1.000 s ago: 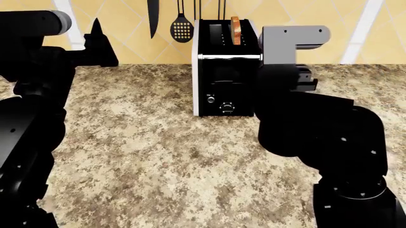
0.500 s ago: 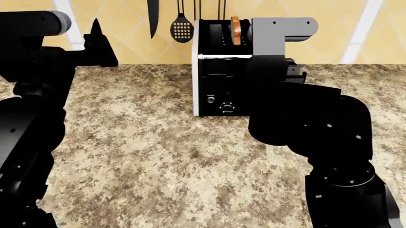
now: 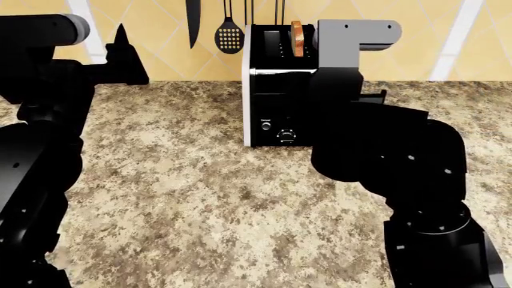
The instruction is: Push down the lever of the toaster to turn it on.
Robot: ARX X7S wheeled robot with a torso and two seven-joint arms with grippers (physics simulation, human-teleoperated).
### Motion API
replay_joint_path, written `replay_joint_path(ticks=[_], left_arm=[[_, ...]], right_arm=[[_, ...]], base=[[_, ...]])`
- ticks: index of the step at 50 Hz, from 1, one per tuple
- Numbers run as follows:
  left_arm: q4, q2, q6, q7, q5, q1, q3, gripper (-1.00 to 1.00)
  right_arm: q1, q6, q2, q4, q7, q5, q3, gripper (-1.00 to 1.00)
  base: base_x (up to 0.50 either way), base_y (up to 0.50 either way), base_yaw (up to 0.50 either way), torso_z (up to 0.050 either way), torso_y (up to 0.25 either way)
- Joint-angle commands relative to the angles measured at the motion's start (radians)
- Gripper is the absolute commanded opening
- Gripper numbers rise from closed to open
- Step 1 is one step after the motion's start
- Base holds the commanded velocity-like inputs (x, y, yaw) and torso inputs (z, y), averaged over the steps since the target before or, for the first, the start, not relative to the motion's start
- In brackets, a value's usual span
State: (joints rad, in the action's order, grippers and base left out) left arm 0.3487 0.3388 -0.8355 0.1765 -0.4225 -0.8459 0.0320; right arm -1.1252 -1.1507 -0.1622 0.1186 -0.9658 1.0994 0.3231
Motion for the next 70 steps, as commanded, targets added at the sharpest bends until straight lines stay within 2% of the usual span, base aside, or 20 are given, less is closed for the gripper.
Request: replay_joint_path(ticks=[1, 47, 70], left_arm=[[-0.001, 0.002, -0.001, 0.004, -0.004, -0.001, -0.001, 1.00], [-0.005, 0.009, 0.006, 0.016, -0.014, -0.001, -0.009, 1.00], [-0.009, 0.012, 0.008, 0.022, -0.021, -0.003, -0.011, 1.00]], right_arm=[[-0.003, 0.008, -0.001, -0.001, 0.002, 0.006, 0.008, -1.00], [-0.021, 0.119, -0.008, -0.163, 0.114, -0.082, 0.102, -1.00], [-0.010, 0.124, -0.015, -0.187, 0.135, -0.057, 0.138, -1.00]], base=[[0.00, 0.00, 0.00, 0.000, 0.000], [0.00, 0.00, 0.00, 0.000, 0.000], [0.00, 0.00, 0.00, 0.000, 0.000]])
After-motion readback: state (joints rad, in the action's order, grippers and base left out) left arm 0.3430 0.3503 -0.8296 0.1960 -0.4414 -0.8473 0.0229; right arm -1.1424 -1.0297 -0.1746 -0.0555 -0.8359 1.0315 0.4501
